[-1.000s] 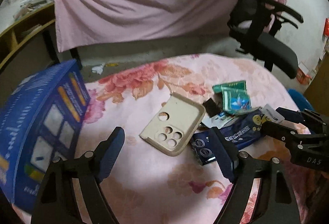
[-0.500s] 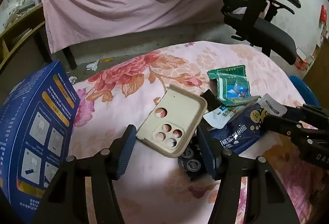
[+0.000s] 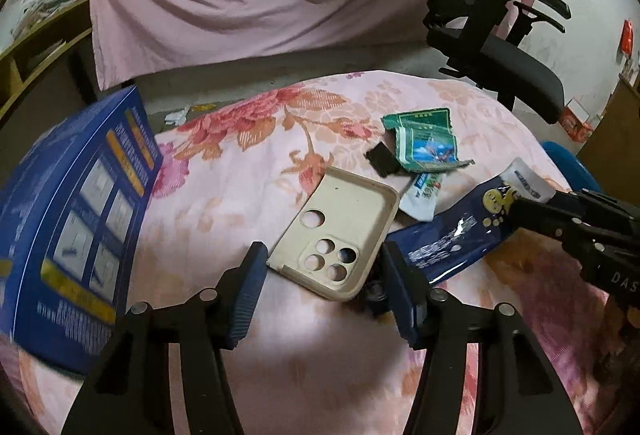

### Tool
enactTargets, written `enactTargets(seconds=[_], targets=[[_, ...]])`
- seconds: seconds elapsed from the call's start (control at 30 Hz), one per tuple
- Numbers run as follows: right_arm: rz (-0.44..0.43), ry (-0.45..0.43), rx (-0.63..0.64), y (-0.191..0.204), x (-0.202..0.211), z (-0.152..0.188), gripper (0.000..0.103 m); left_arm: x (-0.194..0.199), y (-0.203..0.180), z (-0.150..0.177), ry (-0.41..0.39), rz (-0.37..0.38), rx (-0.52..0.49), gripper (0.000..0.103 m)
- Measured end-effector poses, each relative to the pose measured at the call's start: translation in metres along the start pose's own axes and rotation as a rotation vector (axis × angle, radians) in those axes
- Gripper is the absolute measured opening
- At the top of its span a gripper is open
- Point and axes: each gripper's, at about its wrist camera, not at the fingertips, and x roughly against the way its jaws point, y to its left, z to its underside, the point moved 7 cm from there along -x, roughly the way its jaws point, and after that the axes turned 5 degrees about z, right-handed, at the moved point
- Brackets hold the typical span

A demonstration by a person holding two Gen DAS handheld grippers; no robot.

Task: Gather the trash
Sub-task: 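Lift the tube with right tool while left tool grasps the beige phone case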

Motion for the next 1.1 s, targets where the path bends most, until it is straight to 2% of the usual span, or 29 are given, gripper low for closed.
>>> enactTargets(seconds=[0.27,0.43,0.53,0.73,1.1], targets=[[0.005,-0.021,0.028,-0.010,0.032,0.015,0.029,0.022,-0.008,0.026,0.023,0.023,0.050,0.052],[0.022,-0.048,-0.025,-0.033,0.050,0.021,0.028,0.032,-0.016,0.040,0.028,0.031,0.077,0.051],[0.003,-0.082,-0.073,-0.043,0.058,0.021,0.022,0.037,-0.022,0.044,0.024,0.038,0.092,0.051],[-0.014,-0.101,-0.086,-0.044,0.059,0.020,0.019,0.039,-0.035,0.047,0.024,0.034,0.088,0.051],[-0.007,-0.239,-0.088,-0.041,0.085,0.010,0.012,0.053,-0.056,0.039,-0.052,0.029,0.059,0.050]])
